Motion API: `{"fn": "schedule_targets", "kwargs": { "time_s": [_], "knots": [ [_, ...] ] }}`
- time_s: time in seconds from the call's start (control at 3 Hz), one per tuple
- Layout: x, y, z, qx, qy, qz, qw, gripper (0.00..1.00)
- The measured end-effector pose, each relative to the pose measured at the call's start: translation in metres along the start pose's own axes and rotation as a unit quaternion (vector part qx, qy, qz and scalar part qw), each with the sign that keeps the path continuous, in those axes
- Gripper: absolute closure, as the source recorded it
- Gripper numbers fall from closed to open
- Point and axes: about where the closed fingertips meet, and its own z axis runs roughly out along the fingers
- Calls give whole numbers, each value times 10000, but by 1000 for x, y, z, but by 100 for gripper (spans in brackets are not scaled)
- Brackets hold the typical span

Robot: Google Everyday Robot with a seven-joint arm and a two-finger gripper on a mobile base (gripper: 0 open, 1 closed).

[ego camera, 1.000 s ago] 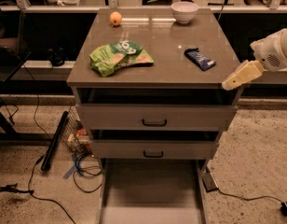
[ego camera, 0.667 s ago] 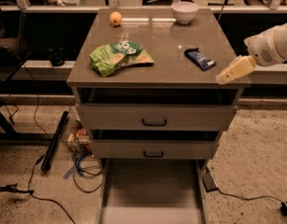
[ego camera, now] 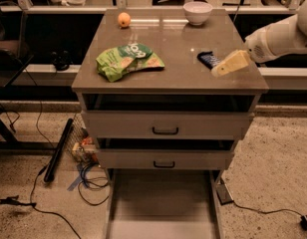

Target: Place rxbar blueberry into bottom drawer

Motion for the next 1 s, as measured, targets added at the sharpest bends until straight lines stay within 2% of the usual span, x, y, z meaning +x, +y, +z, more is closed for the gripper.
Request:
{"fn": "schedule_targets", "kwargs": {
  "time_s": [0.67,1.0],
  "knots": [
    [-7,0,45,-36,-115,531,9985,0],
    [-10,-1,65,-42,-168,719,9973,14]
  ]
}}
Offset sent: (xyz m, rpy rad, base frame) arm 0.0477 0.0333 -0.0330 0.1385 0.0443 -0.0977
